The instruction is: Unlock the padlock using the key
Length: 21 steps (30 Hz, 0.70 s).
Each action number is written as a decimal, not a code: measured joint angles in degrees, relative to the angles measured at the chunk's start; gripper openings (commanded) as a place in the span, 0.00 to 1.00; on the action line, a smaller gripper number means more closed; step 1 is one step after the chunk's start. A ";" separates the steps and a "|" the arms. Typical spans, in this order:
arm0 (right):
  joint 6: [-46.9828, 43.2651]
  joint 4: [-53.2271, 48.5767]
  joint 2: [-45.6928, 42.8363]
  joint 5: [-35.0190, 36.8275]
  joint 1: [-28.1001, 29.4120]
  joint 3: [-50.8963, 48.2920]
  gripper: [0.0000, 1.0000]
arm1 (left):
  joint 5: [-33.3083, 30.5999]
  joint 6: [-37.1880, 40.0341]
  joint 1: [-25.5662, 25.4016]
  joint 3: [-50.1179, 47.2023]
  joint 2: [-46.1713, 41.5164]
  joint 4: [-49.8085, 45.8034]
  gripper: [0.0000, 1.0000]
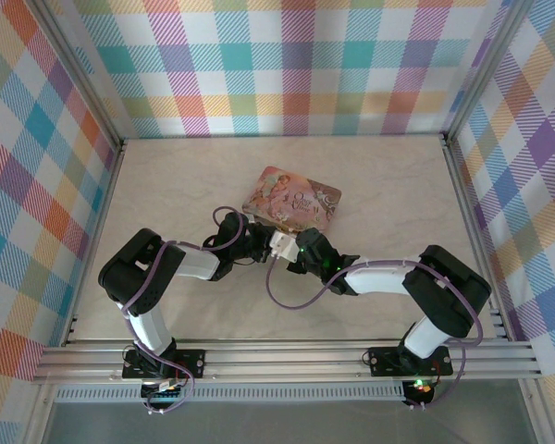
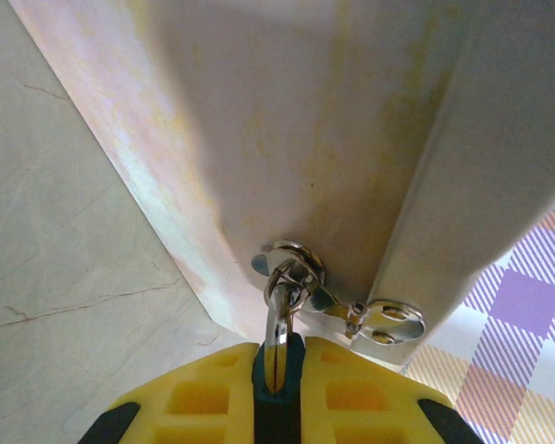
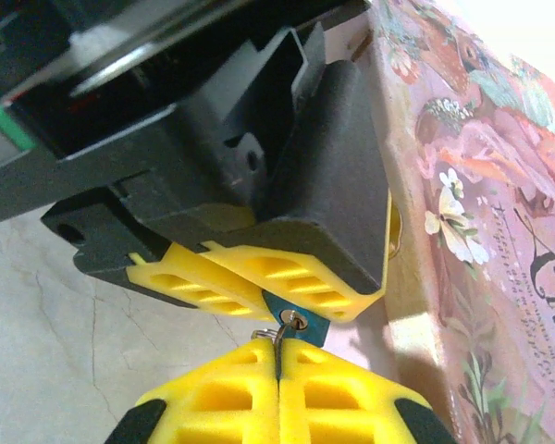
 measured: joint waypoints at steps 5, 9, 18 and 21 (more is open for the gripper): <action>7.50 0.13 0.00 -0.02 0.00 0.00 0.00 | -0.02 0.00 0.00 0.00 0.00 0.00 0.00; 13.84 0.96 0.28 -0.04 0.00 -0.11 0.00 | -0.28 -0.02 0.00 0.00 0.00 0.04 0.00; 27.23 4.83 1.40 -3.78 -1.77 -1.03 0.00 | -1.38 0.02 0.20 0.00 0.00 0.09 0.00; 31.17 6.51 1.40 -6.71 -3.10 -1.92 0.00 | -1.40 0.02 0.20 0.00 0.00 0.09 0.00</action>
